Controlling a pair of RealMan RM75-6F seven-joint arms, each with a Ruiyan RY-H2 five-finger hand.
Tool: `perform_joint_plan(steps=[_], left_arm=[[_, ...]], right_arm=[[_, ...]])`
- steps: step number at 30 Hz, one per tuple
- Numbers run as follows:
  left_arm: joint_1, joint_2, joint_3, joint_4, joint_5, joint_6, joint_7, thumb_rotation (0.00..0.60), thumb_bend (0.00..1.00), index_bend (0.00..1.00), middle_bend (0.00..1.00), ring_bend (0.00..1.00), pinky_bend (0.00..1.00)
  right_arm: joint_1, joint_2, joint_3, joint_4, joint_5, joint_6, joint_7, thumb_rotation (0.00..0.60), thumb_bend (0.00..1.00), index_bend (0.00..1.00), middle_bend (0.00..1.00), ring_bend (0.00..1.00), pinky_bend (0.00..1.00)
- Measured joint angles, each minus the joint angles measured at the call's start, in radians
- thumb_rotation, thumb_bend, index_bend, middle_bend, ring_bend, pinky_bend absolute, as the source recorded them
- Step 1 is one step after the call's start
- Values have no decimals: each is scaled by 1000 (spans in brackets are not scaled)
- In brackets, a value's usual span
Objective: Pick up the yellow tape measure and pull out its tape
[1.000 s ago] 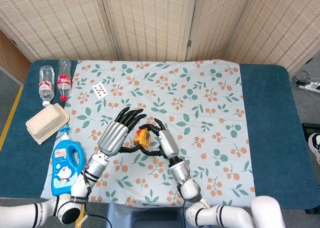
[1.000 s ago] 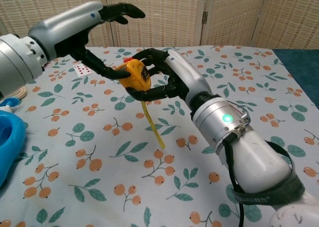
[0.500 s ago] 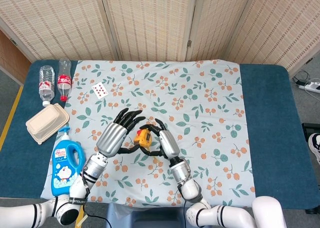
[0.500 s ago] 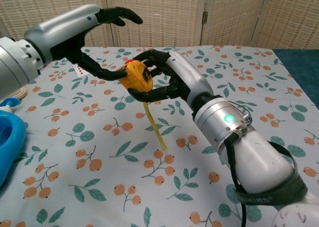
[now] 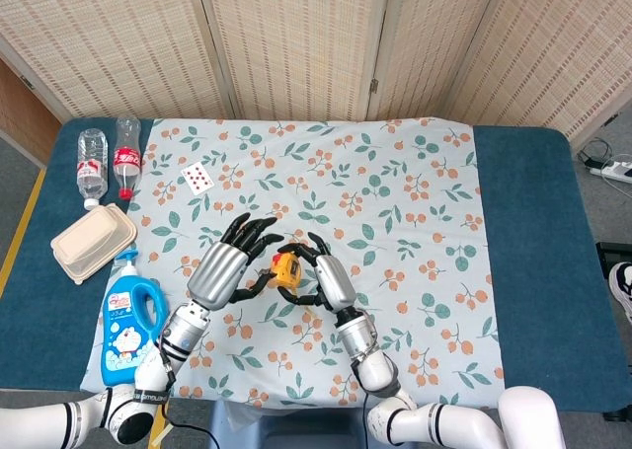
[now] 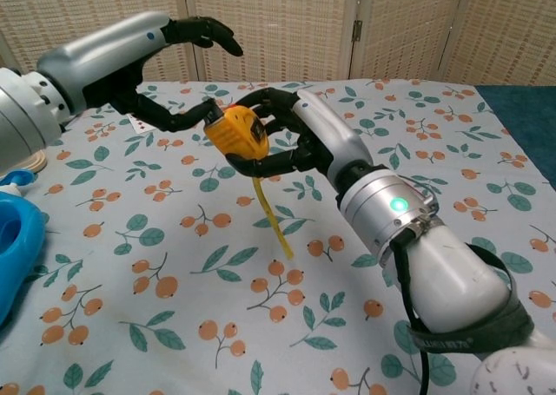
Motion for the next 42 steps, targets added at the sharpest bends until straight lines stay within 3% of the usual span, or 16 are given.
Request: perform_joint_plan(steps=[9, 15, 29, 42], left_arm=[[-1, -4, 4, 24, 2, 8, 18, 600, 641, 500, 135, 129, 0], [3, -12, 8, 50, 11, 26, 30, 600, 644, 553, 155, 139, 0], [33, -10, 5, 112, 47, 98, -78, 600, 645, 591, 229, 210, 14], [104, 49, -8, 220, 42, 172, -350, 600, 645, 584, 258, 234, 52]], right_arm=[[-2, 5, 7, -1, 2, 0, 6, 600, 349, 598, 484, 332, 25], [-1, 11, 11, -3, 1, 0, 9, 600, 349, 598, 484, 333, 25], [-12, 68, 11, -20, 2, -3, -11, 600, 349, 598, 483, 333, 25], [-83, 267, -38, -117, 2, -12, -36, 600, 350, 597, 480, 332, 25]])
